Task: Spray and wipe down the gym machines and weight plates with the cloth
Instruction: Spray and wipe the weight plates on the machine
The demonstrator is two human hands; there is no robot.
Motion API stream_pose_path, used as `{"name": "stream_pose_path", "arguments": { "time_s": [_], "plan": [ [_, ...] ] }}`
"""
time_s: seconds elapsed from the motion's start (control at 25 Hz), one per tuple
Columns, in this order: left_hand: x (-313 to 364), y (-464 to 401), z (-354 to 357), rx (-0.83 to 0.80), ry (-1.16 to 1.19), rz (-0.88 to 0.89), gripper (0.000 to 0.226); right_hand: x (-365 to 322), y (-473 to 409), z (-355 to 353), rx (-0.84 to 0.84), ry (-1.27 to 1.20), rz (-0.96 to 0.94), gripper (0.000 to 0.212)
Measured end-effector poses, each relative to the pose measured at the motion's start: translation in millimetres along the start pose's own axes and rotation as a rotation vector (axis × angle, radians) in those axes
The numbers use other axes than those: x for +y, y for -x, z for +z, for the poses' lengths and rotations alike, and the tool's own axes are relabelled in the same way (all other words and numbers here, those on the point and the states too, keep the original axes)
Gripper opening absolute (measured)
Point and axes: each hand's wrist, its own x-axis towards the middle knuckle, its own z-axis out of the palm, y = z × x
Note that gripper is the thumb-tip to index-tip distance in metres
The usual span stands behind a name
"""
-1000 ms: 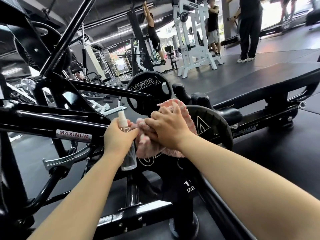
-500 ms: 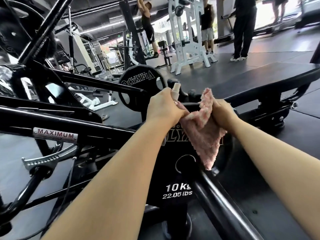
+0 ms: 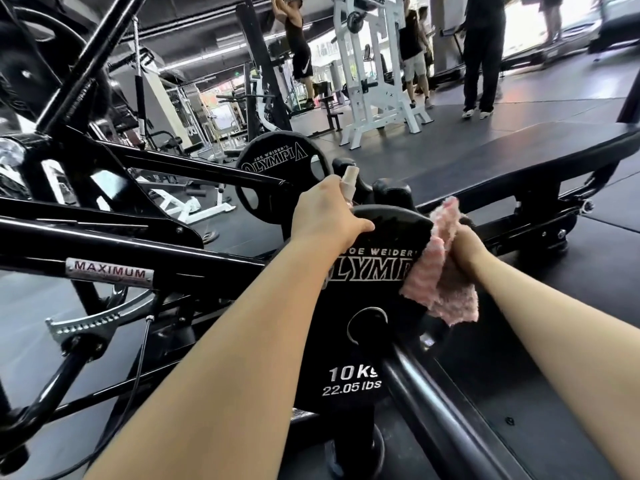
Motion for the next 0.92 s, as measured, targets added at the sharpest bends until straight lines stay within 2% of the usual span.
{"name": "stream_pose_path", "arguments": {
  "time_s": [0.04,0.16,0.2,0.28,0.4,0.48,0.64,0.76,0.84,0.92],
  "plan": [
    [-2.4,-0.2,-0.3,0.011,-0.001,-0.008,0.041,-12.2,0.5,5.5,0.001,0.072,-0.097,0.082],
    [-10.5,4.6,-0.6,0.096,-0.001,-0.027,0.029,-50.0,24.6,45.1,0.040,0.537,-0.486,0.053],
    [-14.0,8.2,-0.7,0.142,0.001,-0.027,0.023,-50.4,32.9,62.4,0.096,0.653,-0.628,0.051],
    [-24.4,20.5,-3.7,0.218,0.040,-0.029,0.016,-42.8,56.0,85.9,0.172,0.722,-0.881,0.052],
    [-53.8,44.6,-11.5,0.272,0.160,-0.093,0.027,-14.2,48.6,81.7,0.189,0.831,-1.283,0.041],
    [-78.9,65.4,-11.0,0.324,0.254,-0.159,0.030,-3.4,33.6,69.6,0.188,0.910,-1.392,0.043],
    [-121.1,102.3,3.8,0.397,0.386,-0.366,0.029,-4.3,29.8,56.4,0.165,0.831,-1.215,0.045],
    [-142.2,115.0,4.9,0.318,0.435,-0.476,0.031,0.9,23.1,34.1,0.192,0.835,-1.037,0.041],
    [-146.2,113.7,-5.1,0.278,0.421,-0.446,0.031,-0.4,28.2,22.2,0.261,0.848,-0.875,0.035],
    [-138.0,100.9,-19.6,0.329,0.393,-0.351,0.027,-19.4,33.1,20.1,0.339,0.698,-0.766,0.030]
  ]
}}
